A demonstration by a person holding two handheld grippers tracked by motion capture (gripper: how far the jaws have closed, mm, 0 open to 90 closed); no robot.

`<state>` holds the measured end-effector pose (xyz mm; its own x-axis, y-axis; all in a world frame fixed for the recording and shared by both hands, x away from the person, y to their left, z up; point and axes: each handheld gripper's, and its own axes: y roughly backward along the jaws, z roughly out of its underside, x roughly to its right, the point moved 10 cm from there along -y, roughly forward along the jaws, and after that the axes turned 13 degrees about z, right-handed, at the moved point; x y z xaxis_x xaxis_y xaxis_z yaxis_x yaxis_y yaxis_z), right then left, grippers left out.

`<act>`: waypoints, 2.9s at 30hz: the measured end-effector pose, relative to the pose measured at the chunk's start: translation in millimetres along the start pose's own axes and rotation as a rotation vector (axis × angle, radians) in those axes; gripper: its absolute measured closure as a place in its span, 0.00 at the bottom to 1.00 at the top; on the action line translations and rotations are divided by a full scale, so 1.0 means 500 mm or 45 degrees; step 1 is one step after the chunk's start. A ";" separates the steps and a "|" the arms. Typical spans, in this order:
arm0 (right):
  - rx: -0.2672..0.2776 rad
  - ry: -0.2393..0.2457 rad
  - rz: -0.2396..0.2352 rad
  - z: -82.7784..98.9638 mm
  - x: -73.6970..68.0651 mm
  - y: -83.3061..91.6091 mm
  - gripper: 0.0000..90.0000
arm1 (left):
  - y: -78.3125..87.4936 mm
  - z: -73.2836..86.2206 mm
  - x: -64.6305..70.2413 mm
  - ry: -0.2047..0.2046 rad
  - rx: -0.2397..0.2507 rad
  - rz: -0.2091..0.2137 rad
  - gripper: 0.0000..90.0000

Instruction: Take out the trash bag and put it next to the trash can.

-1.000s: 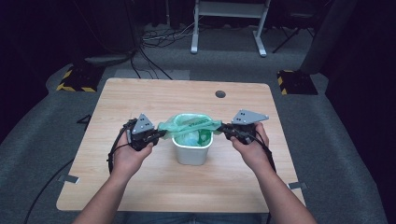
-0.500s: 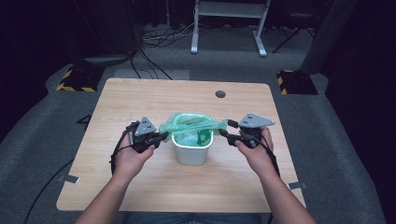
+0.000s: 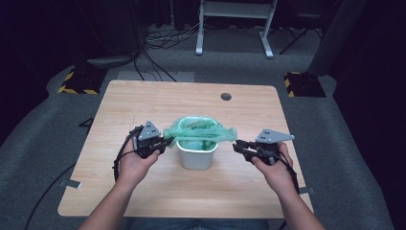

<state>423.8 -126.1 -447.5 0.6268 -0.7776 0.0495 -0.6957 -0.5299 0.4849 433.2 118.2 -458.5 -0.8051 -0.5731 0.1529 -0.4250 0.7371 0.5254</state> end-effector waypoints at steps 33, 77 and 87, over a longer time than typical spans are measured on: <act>0.201 -0.004 0.069 -0.199 -0.042 -0.098 0.42 | 0.019 -0.079 -0.004 -0.029 0.111 -0.057 0.90; 0.006 0.306 -0.288 -0.153 -0.195 -0.162 1.00 | 0.048 -0.153 0.075 -0.179 0.287 0.047 0.92; 0.073 0.197 -0.275 -0.175 -0.166 -0.143 1.00 | 0.075 -0.106 0.011 -0.068 0.307 -0.066 0.55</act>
<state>452.0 6.0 -409.6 0.8059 -0.5859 0.0851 -0.5561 -0.6996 0.4487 435.0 123.8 -393.5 -0.7975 -0.5975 0.0835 -0.5476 0.7750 0.3155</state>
